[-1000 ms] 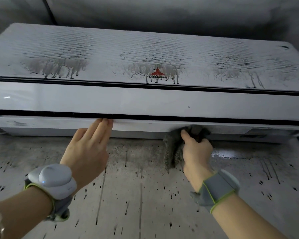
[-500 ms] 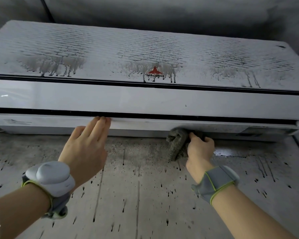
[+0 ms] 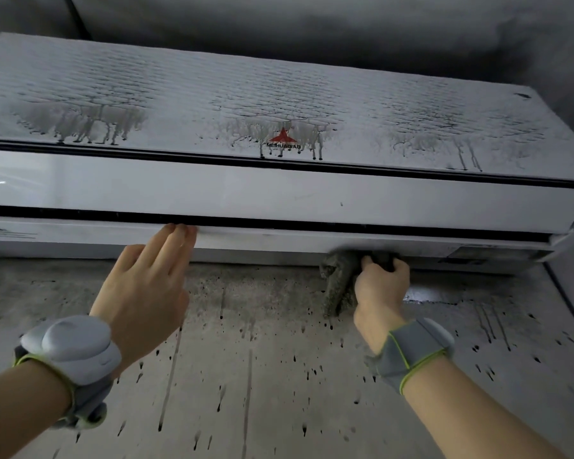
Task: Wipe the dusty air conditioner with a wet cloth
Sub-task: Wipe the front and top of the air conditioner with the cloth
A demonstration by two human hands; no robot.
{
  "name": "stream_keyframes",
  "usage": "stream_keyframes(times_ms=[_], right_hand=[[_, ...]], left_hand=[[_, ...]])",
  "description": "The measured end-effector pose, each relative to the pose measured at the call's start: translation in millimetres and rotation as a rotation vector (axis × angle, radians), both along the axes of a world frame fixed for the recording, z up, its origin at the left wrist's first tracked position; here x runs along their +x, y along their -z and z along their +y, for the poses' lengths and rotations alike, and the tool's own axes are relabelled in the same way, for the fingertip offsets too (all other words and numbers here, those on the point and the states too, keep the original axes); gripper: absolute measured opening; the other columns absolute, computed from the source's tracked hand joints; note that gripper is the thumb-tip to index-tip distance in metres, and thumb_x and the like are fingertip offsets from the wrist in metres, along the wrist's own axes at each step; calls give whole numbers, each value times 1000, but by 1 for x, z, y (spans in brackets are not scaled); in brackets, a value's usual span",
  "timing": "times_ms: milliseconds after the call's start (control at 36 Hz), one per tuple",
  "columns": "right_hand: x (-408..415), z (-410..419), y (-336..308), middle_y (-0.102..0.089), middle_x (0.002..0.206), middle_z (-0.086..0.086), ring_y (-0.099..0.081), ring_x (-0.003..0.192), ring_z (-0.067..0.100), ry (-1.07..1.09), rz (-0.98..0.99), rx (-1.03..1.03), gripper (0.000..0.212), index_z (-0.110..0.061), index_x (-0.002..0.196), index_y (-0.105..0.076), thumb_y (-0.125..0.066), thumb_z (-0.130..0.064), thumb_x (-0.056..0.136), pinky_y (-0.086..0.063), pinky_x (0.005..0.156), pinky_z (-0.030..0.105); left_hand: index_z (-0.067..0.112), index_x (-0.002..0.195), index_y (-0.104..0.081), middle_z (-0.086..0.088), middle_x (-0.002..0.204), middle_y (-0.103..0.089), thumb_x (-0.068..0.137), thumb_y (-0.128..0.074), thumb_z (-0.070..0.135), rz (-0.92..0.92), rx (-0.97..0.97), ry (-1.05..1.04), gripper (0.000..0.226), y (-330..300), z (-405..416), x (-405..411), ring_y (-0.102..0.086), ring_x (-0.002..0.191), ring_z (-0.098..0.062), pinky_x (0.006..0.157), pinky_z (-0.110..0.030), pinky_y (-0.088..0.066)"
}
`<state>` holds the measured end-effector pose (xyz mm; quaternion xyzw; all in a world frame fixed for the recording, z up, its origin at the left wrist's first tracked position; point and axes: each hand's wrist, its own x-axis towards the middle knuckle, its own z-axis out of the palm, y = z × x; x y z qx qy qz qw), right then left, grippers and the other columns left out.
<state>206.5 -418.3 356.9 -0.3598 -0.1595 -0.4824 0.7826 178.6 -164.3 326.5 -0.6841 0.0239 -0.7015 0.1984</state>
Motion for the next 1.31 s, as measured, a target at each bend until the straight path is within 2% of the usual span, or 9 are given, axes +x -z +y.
stream_keyframes(times_ms=[139, 250, 361, 528, 667, 833, 1056, 1194, 1306], right_hand=[[-11, 0, -8, -47, 116, 8, -47, 94, 19, 88, -89, 60, 37, -12, 128, -37, -49, -7, 93, -35, 84, 22], [-9, -7, -10, -44, 132, 14, -48, 105, 27, 98, 2, 82, 40, -11, 132, -35, -44, -3, 93, -32, 86, 23], [-7, -20, -9, -44, 134, 14, -41, 94, 19, 6, 92, 100, 46, -9, 137, -31, -39, 1, 93, -30, 83, 20], [-21, -6, -1, -47, 111, 6, -48, 88, 17, -34, -37, -30, 38, -12, 127, -36, -49, -5, 92, -38, 82, 26], [-31, 3, -10, -43, 132, 11, -47, 93, 21, 13, -69, 46, 40, -14, 128, -37, -47, -1, 91, -33, 84, 20], [-21, 5, -5, -43, 131, 11, -52, 102, 27, 124, -93, 77, 37, -15, 124, -41, -48, -1, 90, -41, 81, 28], [5, -38, -7, -47, 133, 17, -50, 113, 39, 87, 128, 174, 49, -18, 139, -33, -39, -3, 93, -42, 93, 40], [3, -47, 1, -51, 122, 13, -51, 106, 30, -6, 66, 105, 49, -15, 139, -35, -49, -7, 93, -39, 87, 30], [-8, -37, 0, -49, 107, 3, -50, 94, 22, -9, -65, 71, 41, -16, 128, -39, -52, -7, 91, -39, 83, 26]], left_hand=[[-9, 138, -36, -23, 140, -41, 79, -32, 28, 20, -38, 25, 70, 4, -3, 6, -41, 128, -34, 85, -47, -45], [-9, 139, -34, -23, 141, -40, 79, -33, 27, 23, -50, 21, 70, 5, -3, 5, -40, 129, -34, 87, -46, -41], [-10, 138, -35, -24, 140, -40, 79, -31, 27, 24, -52, 9, 70, 4, -4, 6, -40, 129, -35, 87, -46, -38], [-11, 139, -31, -26, 141, -38, 79, -31, 28, 55, -78, 40, 72, 6, -9, 8, -40, 129, -37, 87, -51, -43], [-8, 139, -33, -23, 139, -40, 77, -30, 30, 44, -104, 114, 73, 11, -18, 3, -41, 127, -35, 87, -49, -39], [-5, 138, -39, -18, 140, -42, 78, -34, 29, 22, 43, 150, 69, 14, -47, -3, -39, 127, -28, 90, -43, -34], [1, 137, -44, -11, 137, -48, 79, -35, 29, 17, 197, 140, 65, 1, -95, 1, -39, 127, -23, 92, -40, -33], [-1, 135, -47, -12, 136, -49, 74, -55, 29, -22, 258, 89, 68, -14, -120, 2, -39, 125, -24, 91, -40, -32], [-2, 131, -49, -14, 132, -52, 72, -57, 26, -56, 259, 84, 66, -20, -134, 6, -43, 119, -25, 88, -40, -32]])
